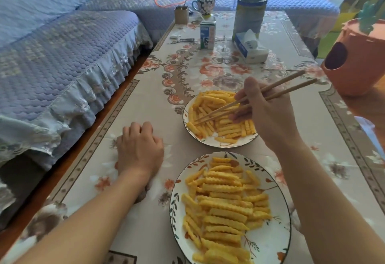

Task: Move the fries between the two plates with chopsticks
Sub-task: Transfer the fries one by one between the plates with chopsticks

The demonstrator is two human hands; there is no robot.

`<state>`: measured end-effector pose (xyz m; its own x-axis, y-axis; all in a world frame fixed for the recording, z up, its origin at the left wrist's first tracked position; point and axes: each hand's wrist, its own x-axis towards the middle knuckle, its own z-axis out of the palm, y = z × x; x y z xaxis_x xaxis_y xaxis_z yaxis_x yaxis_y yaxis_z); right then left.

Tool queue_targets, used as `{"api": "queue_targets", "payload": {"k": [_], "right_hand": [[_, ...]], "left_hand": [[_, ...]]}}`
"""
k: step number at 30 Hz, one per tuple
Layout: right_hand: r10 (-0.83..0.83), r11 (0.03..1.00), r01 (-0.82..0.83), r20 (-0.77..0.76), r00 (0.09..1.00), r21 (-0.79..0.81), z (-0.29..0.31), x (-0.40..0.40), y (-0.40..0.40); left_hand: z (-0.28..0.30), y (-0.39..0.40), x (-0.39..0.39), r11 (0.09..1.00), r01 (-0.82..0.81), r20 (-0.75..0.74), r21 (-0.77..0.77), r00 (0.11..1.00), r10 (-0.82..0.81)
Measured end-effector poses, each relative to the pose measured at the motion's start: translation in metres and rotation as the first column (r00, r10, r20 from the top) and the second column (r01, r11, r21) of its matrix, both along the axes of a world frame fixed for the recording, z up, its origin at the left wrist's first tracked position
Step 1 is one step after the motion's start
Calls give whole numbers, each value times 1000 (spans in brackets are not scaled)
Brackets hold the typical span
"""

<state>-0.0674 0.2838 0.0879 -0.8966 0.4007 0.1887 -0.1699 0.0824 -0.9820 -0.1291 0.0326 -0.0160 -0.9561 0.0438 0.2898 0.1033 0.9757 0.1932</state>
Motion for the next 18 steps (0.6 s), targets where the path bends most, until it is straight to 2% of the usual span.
{"api": "queue_targets", "payload": {"k": [9, 18], "right_hand": [[55, 997, -58, 57, 997, 59, -16, -9, -7], [21, 999, -23, 55, 998, 41, -13, -6, -3]], "left_hand": [[-3, 0, -3, 1000, -14, -10, 15, 1000, 15], [-2, -1, -2, 1000, -19, 4, 8, 1000, 19]]}}
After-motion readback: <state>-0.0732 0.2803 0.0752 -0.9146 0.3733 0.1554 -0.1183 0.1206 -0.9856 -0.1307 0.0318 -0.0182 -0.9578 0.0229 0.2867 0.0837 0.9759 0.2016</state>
